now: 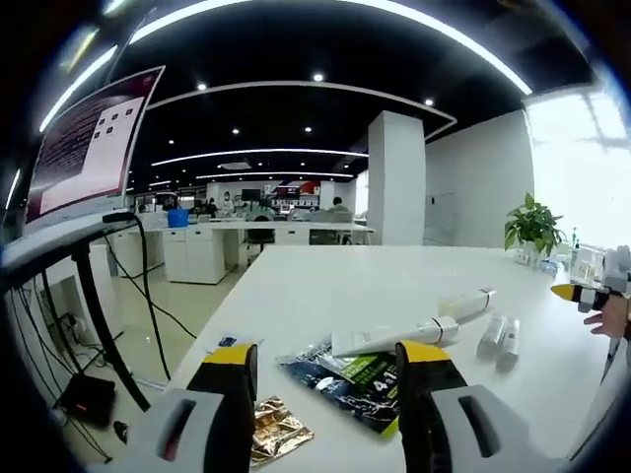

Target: Arrange the skincare products in the storage area until every visible bottle or jar stands upright without overlapping.

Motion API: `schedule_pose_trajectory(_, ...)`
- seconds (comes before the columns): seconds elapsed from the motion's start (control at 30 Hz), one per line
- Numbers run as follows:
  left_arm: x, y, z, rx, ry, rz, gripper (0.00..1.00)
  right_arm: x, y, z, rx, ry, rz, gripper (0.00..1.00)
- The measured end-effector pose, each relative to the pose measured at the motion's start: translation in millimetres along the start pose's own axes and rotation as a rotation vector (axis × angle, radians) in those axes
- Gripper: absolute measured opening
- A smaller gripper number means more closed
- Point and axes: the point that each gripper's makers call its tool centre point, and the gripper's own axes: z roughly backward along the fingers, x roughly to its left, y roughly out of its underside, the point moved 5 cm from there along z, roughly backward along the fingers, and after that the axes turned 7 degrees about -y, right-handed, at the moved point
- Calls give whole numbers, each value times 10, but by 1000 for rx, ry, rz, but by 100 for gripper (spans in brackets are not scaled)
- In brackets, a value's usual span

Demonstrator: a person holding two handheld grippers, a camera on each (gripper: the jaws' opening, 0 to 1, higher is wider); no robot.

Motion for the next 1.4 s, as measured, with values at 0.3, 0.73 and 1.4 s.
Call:
schedule_pose_trajectory(0.3, -15, -60, -35, 29, -21, 14, 59, -35, 10, 30, -8, 22, -33, 64)
schedule_pose_trajectory(0.73, -171, -108, 29, 7, 7, -2, 59, -23, -84, 55, -36, 27, -40, 64)
schedule_pose_trajectory(1.4, -426, -147, 83, -13, 22, -6, 59, -20, -114, -20, 5, -3, -11, 63)
